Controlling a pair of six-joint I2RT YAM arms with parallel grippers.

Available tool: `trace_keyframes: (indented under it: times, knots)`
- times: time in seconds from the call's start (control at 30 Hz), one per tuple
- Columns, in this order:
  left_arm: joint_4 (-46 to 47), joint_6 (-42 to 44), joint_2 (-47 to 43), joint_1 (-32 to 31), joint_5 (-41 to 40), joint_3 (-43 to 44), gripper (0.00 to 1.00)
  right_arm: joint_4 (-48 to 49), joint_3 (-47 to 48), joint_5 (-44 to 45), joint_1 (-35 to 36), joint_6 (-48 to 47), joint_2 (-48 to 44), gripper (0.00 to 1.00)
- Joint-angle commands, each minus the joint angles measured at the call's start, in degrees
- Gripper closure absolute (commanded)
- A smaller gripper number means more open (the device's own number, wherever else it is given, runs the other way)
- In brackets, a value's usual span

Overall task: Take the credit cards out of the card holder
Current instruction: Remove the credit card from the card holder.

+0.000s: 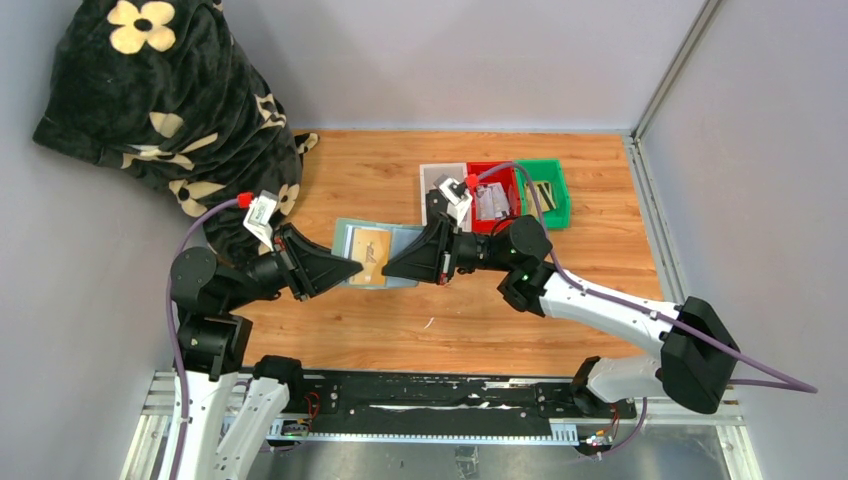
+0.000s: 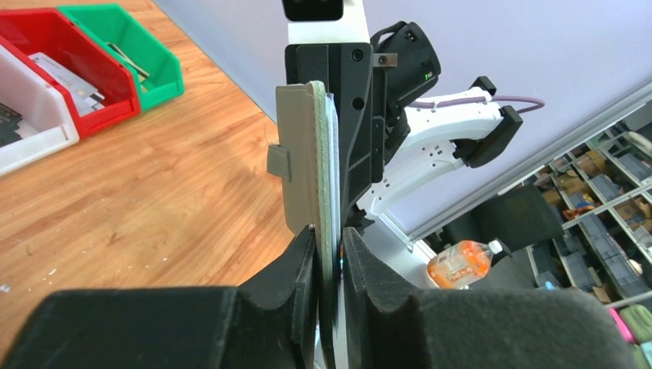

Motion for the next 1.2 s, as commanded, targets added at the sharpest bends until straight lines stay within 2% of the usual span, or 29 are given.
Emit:
trace_keyframes:
  times: [0.0,0.2,0.5,0.87,1.0,1.03,1.07,1.17]
  knots:
    - [0.7,-1.4,-0.4,-0.1,2.3,1.0,0.78,8.2,-2.8,0.1,0.0,2.9,-0.2,1.00]
    - [2.1,-2.9,-0.5,-0.1,2.4,0.7,0.79,9.4,-4.9,0.1,-0.3,3.3,-0.8,1.00]
    - [2.6,-3.5,-0.3,-0.1,2.1,0.8,0.91,9.9,-7.1,0.7,-0.5,3.3,-2.2,1.00]
    - [3.8,-5.3,-0.6,-0.1,0.7,0.5,0.93,20.0,-10.1,4.8,-0.4,8.1,-0.1,1.00]
    - [3.5,-4.9,-0.6,-0.1,0.5,0.4,0.93,20.4,-10.3,4.9,-0.2,8.1,0.1,1.00]
    - [3.2,-4.7,-0.6,-0.1,0.5,0.4,0.93,20.3,-10.0,4.8,-0.2,8.0,0.0,0.98]
    - [3.0,-4.4,-0.6,-0.1,0.5,0.4,0.94,19.8,-9.5,4.7,-0.2,7.8,-0.1,0.90]
    - [2.7,-3.9,-0.7,-0.1,0.5,0.0,0.94,15.4,-6.8,4.5,-0.3,5.8,-0.6,0.76]
